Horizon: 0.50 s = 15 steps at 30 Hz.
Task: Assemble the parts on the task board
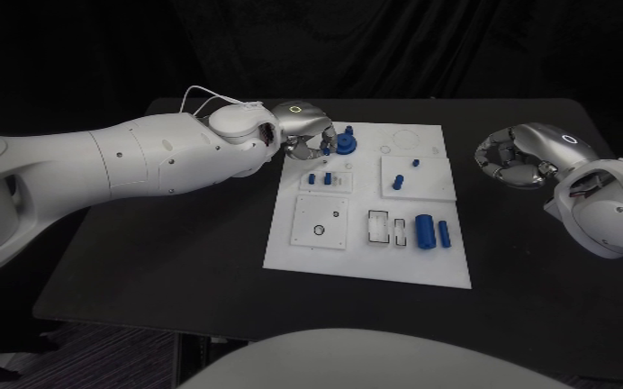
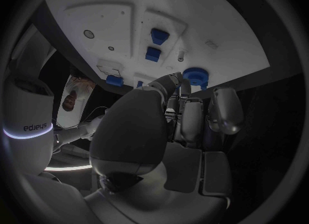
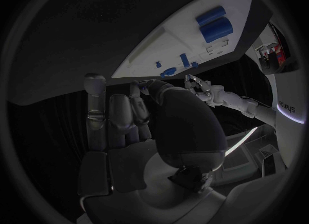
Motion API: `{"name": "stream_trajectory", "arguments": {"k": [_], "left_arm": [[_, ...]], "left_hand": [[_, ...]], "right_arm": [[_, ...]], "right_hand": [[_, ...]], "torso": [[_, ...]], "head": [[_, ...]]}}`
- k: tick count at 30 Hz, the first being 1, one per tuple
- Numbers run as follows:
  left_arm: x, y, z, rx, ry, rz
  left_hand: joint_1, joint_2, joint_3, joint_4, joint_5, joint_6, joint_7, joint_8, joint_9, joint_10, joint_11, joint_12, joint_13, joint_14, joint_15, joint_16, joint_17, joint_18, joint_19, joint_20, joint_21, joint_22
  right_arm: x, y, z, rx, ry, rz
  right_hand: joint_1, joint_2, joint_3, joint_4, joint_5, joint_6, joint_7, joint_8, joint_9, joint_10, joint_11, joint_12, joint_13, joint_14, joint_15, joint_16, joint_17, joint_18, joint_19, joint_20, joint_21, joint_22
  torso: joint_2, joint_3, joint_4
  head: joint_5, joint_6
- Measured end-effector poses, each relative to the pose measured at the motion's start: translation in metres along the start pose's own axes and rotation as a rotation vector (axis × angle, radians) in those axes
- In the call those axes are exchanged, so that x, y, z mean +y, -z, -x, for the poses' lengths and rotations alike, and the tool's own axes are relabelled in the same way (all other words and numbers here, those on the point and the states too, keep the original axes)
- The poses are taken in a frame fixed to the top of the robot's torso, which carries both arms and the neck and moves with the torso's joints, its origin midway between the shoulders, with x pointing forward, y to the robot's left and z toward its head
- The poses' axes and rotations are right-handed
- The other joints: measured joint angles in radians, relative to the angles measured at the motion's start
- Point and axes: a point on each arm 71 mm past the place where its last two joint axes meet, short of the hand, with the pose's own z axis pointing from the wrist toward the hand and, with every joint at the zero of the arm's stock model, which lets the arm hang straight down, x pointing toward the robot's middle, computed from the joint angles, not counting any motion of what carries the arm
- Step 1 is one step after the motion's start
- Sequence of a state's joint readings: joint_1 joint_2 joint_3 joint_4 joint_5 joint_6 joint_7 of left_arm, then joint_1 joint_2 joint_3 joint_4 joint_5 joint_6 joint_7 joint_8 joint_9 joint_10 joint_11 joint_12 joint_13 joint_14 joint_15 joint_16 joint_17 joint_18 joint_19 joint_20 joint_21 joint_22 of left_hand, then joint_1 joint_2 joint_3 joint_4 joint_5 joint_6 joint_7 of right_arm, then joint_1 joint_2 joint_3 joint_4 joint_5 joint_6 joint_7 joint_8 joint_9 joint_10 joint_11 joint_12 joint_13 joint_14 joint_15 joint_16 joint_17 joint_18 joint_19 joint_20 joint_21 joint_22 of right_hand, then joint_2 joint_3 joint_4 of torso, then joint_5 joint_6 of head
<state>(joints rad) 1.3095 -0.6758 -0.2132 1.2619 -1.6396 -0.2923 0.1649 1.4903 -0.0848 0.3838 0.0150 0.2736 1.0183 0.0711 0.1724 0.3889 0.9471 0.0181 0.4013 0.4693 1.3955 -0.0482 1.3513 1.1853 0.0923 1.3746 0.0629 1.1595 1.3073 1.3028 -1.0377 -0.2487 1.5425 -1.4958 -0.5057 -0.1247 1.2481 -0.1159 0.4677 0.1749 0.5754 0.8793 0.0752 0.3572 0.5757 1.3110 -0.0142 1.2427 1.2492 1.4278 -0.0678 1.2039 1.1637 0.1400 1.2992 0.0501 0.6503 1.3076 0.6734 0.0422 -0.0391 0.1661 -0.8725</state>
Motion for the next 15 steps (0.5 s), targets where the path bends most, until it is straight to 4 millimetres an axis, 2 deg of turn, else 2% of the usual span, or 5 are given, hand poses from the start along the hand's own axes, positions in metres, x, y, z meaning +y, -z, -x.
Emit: {"name": "stream_trajectory", "arguments": {"k": [8, 15], "left_arm": [[0.0051, -0.0012, -0.0031, 0.025, 0.000, 0.023], [0.0056, -0.0029, -0.0061, 0.043, 0.003, 0.033]], "left_hand": [[0.000, 0.000, 0.004, -0.004, -0.004, -0.014, 0.000, -0.014, 0.000, 0.003, 0.003, -0.015, -0.012, -0.004, 0.004, -0.004, -0.009, 0.000, 0.000, 0.000, -0.006, 0.000], [0.000, 0.000, 0.004, -0.004, -0.004, -0.014, 0.000, -0.014, 0.000, 0.003, 0.003, -0.015, -0.012, -0.004, 0.004, -0.004, -0.012, 0.000, 0.000, 0.000, -0.006, 0.001]], "right_arm": [[-0.0006, 0.0008, 0.0000, 0.002, 0.000, -0.002], [-0.0003, 0.0007, -0.0002, 0.004, 0.000, -0.001]], "right_hand": [[0.000, 0.000, 0.000, 0.000, 0.000, 0.000, 0.000, 0.000, 0.000, 0.000, 0.000, 0.000, 0.000, -0.004, 0.004, -0.004, 0.000, 0.000, 0.000, 0.000, 0.000, 0.000], [0.000, 0.000, 0.000, 0.000, 0.000, 0.000, 0.000, 0.000, 0.000, 0.000, 0.000, -0.004, -0.001, -0.004, 0.004, -0.004, 0.000, 0.000, 0.000, 0.000, 0.000, 0.000]], "torso": [[0.000, -0.0004, 0.0003], [0.001, -0.0007, -0.0004]], "head": [[-0.002, 0.000], [0.003, 0.000]]}}
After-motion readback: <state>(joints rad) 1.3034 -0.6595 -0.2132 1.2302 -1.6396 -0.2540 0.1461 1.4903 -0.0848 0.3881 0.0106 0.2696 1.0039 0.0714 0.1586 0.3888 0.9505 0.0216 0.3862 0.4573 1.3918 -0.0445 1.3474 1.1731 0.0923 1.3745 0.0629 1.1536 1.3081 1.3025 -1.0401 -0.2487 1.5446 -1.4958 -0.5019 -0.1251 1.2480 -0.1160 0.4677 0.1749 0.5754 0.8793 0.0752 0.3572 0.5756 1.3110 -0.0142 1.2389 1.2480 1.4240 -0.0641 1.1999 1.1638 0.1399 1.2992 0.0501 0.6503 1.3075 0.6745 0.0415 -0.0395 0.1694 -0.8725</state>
